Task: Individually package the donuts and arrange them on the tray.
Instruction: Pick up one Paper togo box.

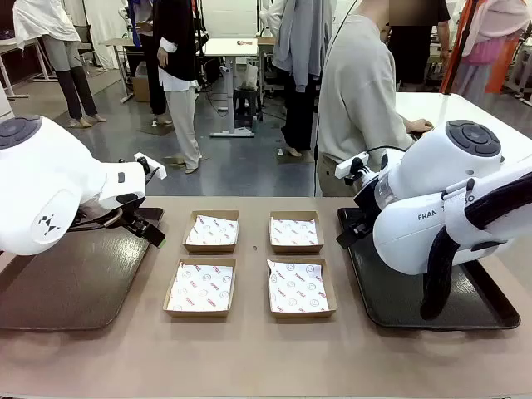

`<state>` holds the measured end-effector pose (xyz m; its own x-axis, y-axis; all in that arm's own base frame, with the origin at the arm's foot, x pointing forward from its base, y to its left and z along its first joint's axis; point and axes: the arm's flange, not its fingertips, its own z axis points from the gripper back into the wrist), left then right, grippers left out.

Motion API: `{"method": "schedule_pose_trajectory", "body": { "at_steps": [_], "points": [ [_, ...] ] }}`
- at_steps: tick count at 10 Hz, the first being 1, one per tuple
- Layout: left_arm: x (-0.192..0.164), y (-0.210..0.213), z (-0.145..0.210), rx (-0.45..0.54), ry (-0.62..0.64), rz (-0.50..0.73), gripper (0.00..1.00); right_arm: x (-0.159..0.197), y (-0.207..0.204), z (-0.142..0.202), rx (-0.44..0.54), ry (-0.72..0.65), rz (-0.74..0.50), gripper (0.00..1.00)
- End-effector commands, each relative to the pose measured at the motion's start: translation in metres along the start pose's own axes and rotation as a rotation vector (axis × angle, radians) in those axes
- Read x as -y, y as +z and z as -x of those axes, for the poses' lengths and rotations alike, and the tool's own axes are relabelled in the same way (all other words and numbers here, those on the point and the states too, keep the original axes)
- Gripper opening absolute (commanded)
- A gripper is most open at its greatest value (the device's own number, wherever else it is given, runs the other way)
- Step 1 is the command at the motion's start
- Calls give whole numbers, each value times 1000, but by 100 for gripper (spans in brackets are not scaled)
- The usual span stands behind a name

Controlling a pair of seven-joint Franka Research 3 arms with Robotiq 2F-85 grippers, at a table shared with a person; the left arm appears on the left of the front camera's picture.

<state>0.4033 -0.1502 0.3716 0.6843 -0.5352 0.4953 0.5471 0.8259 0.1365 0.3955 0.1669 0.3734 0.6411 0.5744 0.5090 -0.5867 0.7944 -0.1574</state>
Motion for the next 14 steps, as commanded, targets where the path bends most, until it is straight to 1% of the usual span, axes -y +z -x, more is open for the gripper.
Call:
{"method": "schedule_pose_trajectory", "body": {
  "at_steps": [1, 14],
  "points": [
    [0, 0, 0, 0, 0, 0, 100, 0, 0, 0, 0, 0, 0, 100],
    [0, 0, 0, 0, 0, 0, 100, 0, 0, 0, 0, 0, 0, 100]
  ]
}}
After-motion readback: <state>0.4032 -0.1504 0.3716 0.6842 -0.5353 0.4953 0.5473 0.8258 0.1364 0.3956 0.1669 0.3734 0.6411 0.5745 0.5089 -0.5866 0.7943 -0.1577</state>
